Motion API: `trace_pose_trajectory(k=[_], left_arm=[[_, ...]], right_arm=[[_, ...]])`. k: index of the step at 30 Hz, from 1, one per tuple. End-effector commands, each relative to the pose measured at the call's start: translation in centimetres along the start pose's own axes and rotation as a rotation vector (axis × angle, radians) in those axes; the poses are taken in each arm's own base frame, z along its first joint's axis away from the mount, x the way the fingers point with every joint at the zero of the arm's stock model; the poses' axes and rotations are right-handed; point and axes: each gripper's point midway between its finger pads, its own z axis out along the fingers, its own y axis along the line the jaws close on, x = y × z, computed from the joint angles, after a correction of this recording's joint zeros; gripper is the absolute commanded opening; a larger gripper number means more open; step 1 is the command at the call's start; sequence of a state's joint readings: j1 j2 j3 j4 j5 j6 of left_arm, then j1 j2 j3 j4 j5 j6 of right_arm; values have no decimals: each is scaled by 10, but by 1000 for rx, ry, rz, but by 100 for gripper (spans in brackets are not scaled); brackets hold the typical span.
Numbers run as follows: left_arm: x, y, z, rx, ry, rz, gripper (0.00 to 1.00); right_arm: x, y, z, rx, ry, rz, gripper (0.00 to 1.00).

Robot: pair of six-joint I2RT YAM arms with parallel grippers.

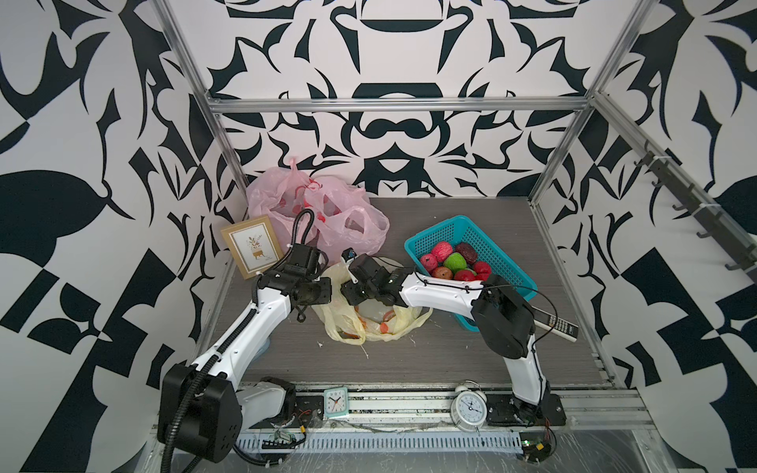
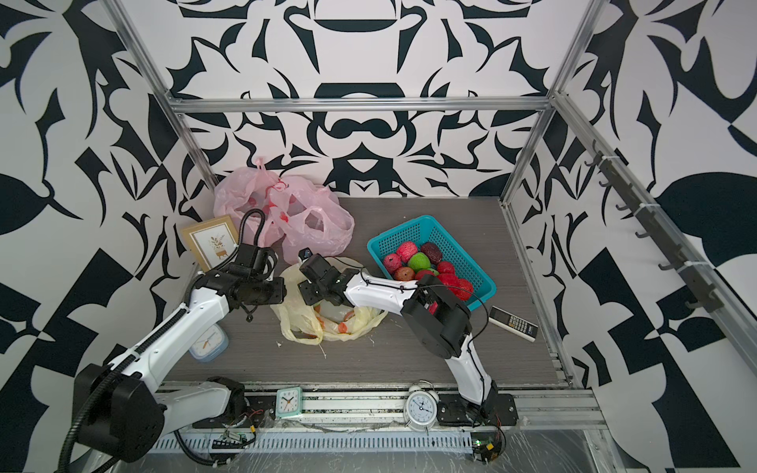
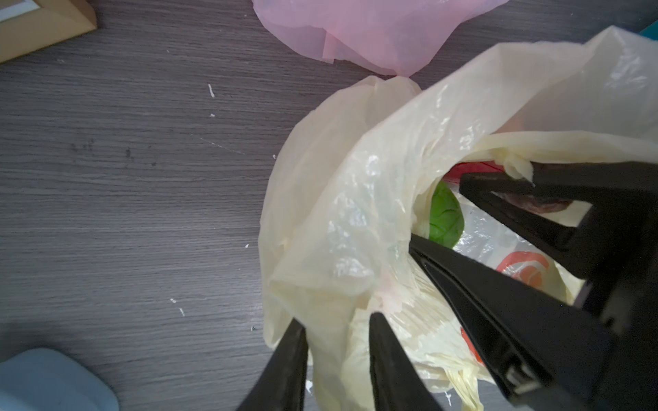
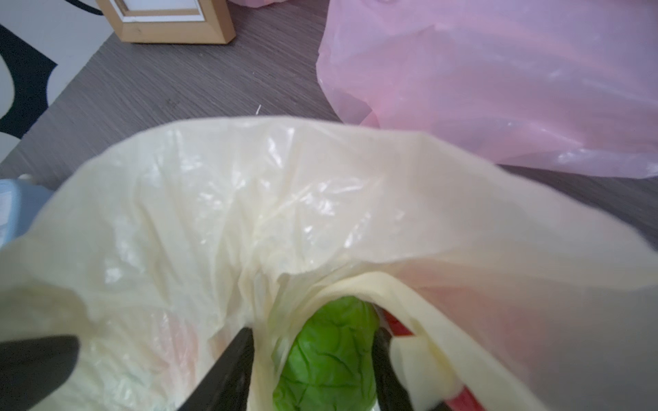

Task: Untie the knot of a plastic bag & take out the apple
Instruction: Adjust the apple in the plastic bag.

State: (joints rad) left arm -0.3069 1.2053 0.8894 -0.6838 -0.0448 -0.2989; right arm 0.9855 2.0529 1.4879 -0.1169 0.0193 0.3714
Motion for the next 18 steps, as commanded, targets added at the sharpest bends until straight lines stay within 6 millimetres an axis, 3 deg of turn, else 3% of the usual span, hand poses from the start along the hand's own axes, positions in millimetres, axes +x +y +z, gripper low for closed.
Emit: trace_pose_trajectory(k=[1,9,18], left_arm=[[-1,-2,-5,15,-10,-5,33],[-1,-2,-6,19,-13,-3,33],[-1,-2,-6,21,-13,-3,33]], right_arm=[[-28,22,-26,-104,-93,7,56],[-30,2,-38,-48,-123,31,56],[-25,-23,-32,87,-102,40,54]])
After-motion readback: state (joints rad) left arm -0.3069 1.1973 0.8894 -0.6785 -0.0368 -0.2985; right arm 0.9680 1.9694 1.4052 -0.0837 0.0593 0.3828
